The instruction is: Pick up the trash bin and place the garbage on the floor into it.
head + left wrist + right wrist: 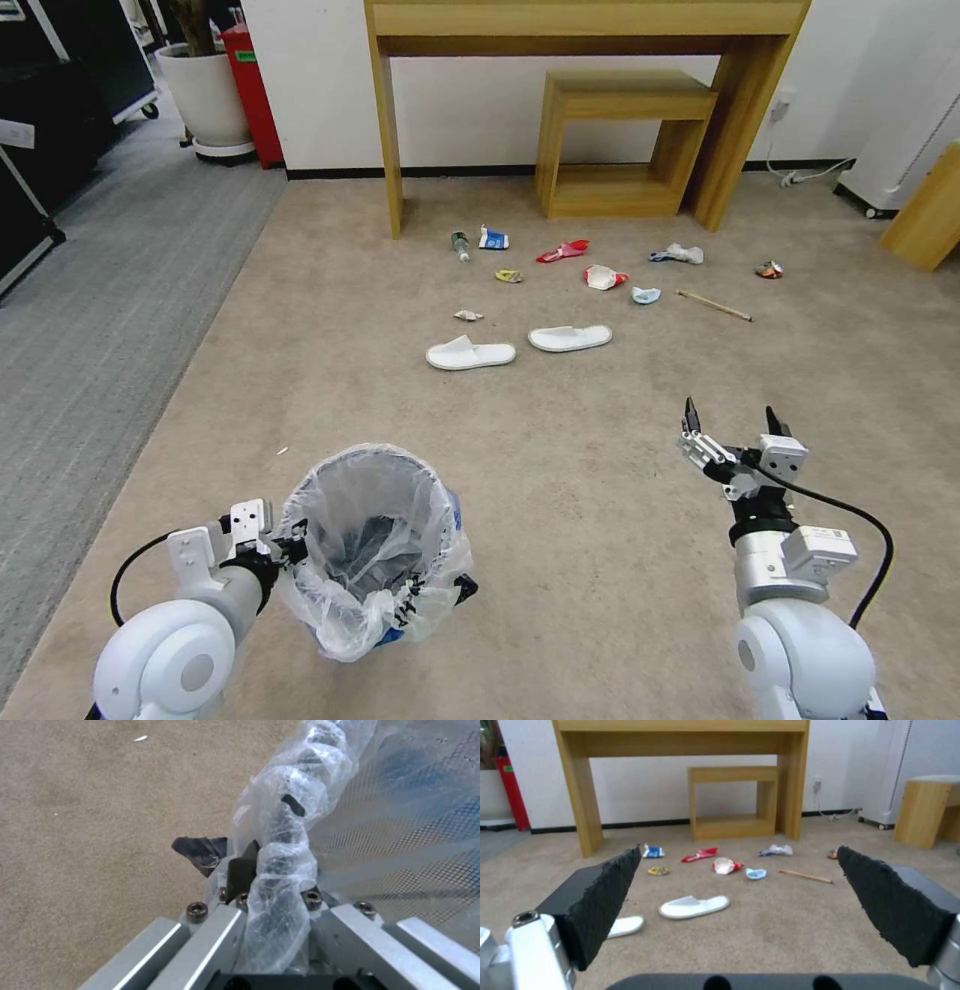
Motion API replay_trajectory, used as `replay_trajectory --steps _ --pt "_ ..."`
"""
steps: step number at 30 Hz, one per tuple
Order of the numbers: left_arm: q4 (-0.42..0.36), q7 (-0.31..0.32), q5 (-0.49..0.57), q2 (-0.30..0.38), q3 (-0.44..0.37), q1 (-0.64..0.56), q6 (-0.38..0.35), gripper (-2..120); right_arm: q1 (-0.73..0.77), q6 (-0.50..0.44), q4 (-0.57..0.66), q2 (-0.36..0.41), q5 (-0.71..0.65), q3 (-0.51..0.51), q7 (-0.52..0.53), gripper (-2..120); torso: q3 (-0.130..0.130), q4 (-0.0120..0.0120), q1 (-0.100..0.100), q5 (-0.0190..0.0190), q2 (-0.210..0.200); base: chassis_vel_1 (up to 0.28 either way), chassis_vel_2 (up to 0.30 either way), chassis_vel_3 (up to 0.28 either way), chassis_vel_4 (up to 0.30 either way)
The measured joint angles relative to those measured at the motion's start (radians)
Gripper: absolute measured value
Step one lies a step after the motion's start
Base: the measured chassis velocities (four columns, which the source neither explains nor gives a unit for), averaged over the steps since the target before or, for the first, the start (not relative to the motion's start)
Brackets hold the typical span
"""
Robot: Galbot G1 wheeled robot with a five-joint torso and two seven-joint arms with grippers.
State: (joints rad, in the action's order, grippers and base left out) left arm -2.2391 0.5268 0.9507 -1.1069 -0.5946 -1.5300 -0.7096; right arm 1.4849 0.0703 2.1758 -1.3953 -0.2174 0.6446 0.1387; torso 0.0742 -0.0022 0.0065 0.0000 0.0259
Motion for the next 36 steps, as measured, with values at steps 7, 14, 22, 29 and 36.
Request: replay_trajectory --steps 7,14,22,29,36 --pt "0.001 -0.005 -0.009 -0.002 0.003 -0.001 0.001 0 0.000 0.001 0.005 -0.001 -0.005 0.003 -0.005 100 0.000 0.0000 0.000 0.0000 0.000 -0.042 0.031 0.043 -0.042" --pt "0.001 -0.008 -0.013 -0.002 0.001 -0.006 0.004 0 0.001 0.000 0.004 -0.008 -0.004 -0.001 -0.009 100 0.000 -0.0001 0.000 0.0002 0.000 -0.149 0.159 0.163 -0.151" --pt "0.005 -0.009 -0.015 0.000 0.000 -0.007 0.006 0 -0.003 0.002 0.002 -0.011 -0.001 -0.005 -0.011 100 0.000 0.0000 0.000 0.0000 0.000 -0.142 0.154 0.154 -0.144" --pt "0.009 -0.010 -0.016 0.001 0.003 -0.005 0.007 0 -0.003 0.003 0.001 -0.013 0.002 -0.004 -0.014 100 0.000 -0.0001 0.000 0.0000 0.000 -0.124 0.123 0.131 -0.125" --pt "0.009 -0.011 -0.017 0.003 0.003 -0.005 0.008 0 -0.002 0.003 0.000 -0.014 0.004 -0.005 -0.017 100 0.000 0.0000 0.000 0.0000 0.000 -0.136 0.154 0.144 -0.149"
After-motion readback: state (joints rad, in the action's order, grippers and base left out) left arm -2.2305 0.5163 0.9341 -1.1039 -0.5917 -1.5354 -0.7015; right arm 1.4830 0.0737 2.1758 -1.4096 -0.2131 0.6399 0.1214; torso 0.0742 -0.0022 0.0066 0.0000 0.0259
